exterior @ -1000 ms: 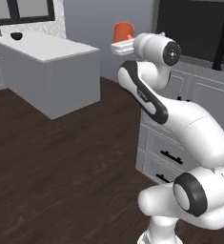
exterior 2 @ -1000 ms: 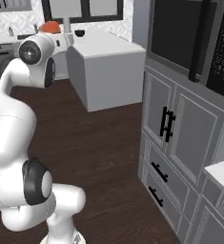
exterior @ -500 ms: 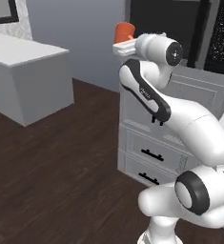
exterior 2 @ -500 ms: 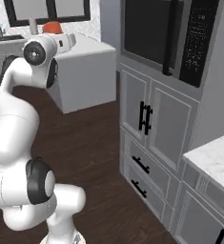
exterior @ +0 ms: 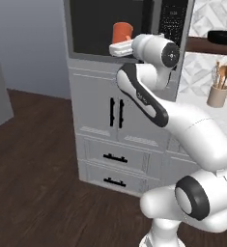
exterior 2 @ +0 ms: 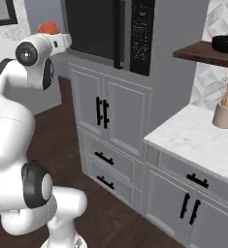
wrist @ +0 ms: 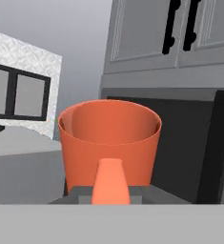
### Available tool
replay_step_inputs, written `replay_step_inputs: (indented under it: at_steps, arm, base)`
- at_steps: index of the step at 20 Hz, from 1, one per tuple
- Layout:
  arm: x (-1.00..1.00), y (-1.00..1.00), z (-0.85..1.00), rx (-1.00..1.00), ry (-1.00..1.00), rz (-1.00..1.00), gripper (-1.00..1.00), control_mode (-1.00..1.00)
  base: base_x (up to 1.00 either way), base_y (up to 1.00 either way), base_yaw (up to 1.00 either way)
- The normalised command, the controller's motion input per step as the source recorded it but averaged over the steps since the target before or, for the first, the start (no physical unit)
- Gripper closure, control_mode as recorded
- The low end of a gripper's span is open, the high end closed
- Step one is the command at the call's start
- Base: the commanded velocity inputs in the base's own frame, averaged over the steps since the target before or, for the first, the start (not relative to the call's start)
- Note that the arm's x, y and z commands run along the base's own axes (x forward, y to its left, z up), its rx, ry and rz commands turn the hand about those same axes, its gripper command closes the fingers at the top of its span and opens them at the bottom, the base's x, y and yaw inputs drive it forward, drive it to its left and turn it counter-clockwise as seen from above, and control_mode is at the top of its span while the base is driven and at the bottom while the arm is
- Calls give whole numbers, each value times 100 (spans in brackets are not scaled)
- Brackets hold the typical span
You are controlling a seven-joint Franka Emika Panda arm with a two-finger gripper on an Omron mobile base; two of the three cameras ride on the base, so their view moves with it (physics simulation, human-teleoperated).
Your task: Gather all objects into one cabinet and sort the glasses and bowls to opposite sides.
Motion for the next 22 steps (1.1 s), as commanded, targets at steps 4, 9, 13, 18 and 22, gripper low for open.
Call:
replay_step_inputs:
  at_steps: [4,9,13,18,22]
  arm:
    - [0,0,0,0,0,0,100,100]
    - [0,0,0,0,0,0,100,100]
    - [0,0,0,0,0,0,100,100]
    - [0,0,0,0,0,0,100,100]
    - [0,0,0,0,0,0,100,100]
  base:
    - [0,-19,-54]
    - [0,-20,-53]
    - [0,-31,-53]
    - [0,-36,-52]
    - [0,-37,-52]
